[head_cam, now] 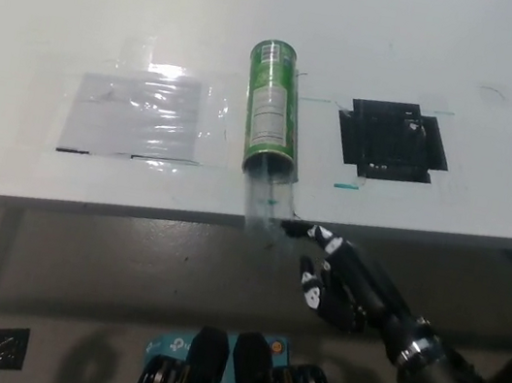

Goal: The robot uses its right hand finger to pull out the chips tray kept inside a container in the middle of the desk

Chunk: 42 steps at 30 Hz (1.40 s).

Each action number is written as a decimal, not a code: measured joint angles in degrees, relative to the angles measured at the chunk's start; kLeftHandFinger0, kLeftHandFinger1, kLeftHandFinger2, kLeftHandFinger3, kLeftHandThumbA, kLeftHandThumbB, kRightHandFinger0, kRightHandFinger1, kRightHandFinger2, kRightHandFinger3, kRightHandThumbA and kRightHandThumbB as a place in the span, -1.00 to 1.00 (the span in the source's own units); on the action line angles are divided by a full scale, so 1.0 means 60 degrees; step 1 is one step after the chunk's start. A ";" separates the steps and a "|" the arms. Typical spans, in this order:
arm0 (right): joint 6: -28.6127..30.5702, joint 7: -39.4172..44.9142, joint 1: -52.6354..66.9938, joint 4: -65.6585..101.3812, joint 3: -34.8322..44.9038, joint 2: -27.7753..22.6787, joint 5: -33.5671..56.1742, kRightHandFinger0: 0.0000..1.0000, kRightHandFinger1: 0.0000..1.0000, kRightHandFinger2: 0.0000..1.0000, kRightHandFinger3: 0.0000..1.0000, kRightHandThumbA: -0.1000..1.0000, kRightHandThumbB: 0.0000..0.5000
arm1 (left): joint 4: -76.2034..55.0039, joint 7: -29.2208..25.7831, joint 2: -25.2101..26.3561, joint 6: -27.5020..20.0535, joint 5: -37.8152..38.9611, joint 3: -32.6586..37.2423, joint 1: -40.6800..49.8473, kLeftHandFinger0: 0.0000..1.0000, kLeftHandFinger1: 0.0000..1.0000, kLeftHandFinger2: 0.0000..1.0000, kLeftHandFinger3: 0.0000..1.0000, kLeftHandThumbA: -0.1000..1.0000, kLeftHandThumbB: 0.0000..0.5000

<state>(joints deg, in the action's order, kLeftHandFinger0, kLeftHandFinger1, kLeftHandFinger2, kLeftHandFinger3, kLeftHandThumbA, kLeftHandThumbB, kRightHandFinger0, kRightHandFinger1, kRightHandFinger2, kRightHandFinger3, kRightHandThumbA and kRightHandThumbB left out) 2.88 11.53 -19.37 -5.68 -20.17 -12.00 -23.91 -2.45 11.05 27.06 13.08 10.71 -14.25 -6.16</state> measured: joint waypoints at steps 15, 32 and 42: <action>-0.0644 0.0353 0.0593 0.0627 0.0076 0.0301 0.0240 -0.86 -0.91 0.59 0.76 -1.00 -0.11 | 0.0005 0.0009 0.0001 -0.0007 0.0007 0.0008 -0.0069 -0.51 -0.43 -0.29 0.19 -1.00 -0.57; -0.0810 0.0532 0.0264 0.0661 0.0336 0.0236 0.0394 -0.89 -0.75 0.65 0.75 -1.00 -0.12 | 0.0005 0.0048 -0.0002 -0.0005 -0.0001 0.0007 -0.0092 -0.51 -0.43 -0.31 0.20 -1.00 -0.54; -0.0887 0.0573 -0.0063 0.0773 0.0443 0.0053 0.0408 -0.91 -0.86 0.59 0.74 -1.00 -0.10 | 0.0004 0.0054 -0.0005 -0.0007 0.0005 0.0000 -0.0071 -0.48 -0.40 -0.28 0.19 -1.00 -0.57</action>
<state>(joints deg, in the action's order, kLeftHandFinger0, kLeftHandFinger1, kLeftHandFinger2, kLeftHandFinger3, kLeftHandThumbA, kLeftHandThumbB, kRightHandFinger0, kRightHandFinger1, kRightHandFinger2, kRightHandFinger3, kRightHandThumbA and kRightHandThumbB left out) -2.45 14.96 -19.75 -1.04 -17.51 -11.68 -21.46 -2.43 11.38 27.03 13.04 10.74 -14.25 -6.58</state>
